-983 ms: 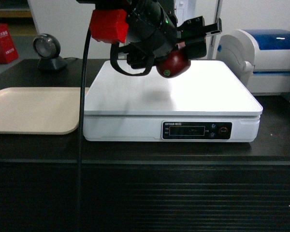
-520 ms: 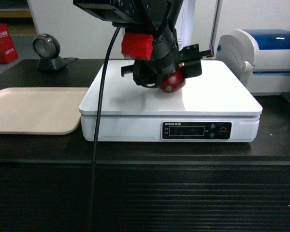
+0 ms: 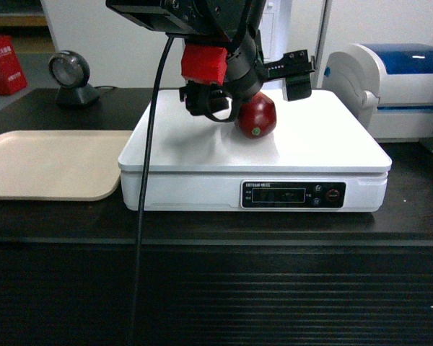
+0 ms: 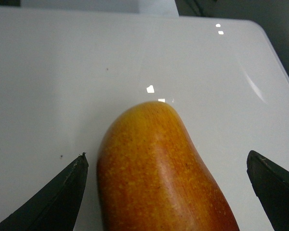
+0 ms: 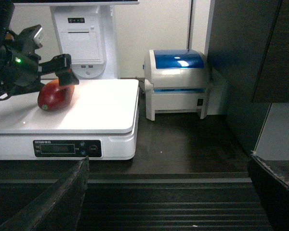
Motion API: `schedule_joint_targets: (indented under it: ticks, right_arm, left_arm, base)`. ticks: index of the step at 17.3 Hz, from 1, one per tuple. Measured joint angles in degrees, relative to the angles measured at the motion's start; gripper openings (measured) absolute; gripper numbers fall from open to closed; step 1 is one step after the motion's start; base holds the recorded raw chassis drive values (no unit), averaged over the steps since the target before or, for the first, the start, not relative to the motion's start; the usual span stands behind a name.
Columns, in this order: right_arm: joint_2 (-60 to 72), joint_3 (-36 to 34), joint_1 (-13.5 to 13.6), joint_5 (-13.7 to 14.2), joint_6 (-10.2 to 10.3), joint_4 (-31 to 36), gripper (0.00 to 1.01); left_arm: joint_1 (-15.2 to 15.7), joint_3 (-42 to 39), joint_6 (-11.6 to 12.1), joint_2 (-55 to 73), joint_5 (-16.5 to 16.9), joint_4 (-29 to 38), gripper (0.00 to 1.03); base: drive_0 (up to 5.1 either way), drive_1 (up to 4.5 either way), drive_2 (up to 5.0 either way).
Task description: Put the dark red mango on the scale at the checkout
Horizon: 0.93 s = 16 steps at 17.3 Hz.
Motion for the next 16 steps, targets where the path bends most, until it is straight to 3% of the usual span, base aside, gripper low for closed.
schedule_joint_targets:
  ticks: [2,3,4,5,6,8,11,14,16]
  right_arm:
    - [0.0,0.0,0.0,0.0,0.0,0.0,0.98]
    - [0.0,0.0,0.0,0.0,0.0,0.0,0.98]
    - [0.0,0.0,0.0,0.0,0.0,0.0,0.98]
    - [0.0,0.0,0.0,0.0,0.0,0.0,0.98]
    - [0.0,0.0,0.0,0.0,0.0,0.0,0.98]
    - [0.0,0.0,0.0,0.0,0.0,0.0,0.98]
    - [0.0,0.0,0.0,0.0,0.0,0.0,0.98]
    - [0.0,0.0,0.0,0.0,0.0,0.0,0.98]
    - [0.0,0.0,0.0,0.0,0.0,0.02,0.98]
  left_arm:
    - [-0.15,-5.03,4.04,-3.54,-0.85,8.63,0.98]
    - [-0.17,-8.7,6.69,-6.4,0.42,16.2,0.98]
    - [-0.15,-12.72,9.97,-9.86,2.47,24.11,0.98]
    - [0.07,-17.57,12.2,-14.4,6.62,32.2,0.98]
    - [0.44,-22.12,13.9,-18.27,9.92,38.69,0.98]
    - [1.79,-31.65,16.85,-25.75,13.22,47.76,0.98]
    - [5.97,-41.38,17.38,-33.88,14.4,52.24,0.98]
    - [7.06,-42.34,16.13,-36.33,13.75,52.7,0.98]
    - [6.43,-42.84,17.27,-39.34,4.22,43.54,0.89]
  base:
    - [0.0,0.0,0.0]
    - [0.0,0.0,0.0]
    - [0.0,0.0,0.0]
    - [0.0,0.0,0.0]
    - [0.0,0.0,0.0]
    - [0.0,0.0,0.0]
    - [0.0,0.0,0.0]
    - [0.0,0.0,0.0]
    - [0.0,0.0,0.0]
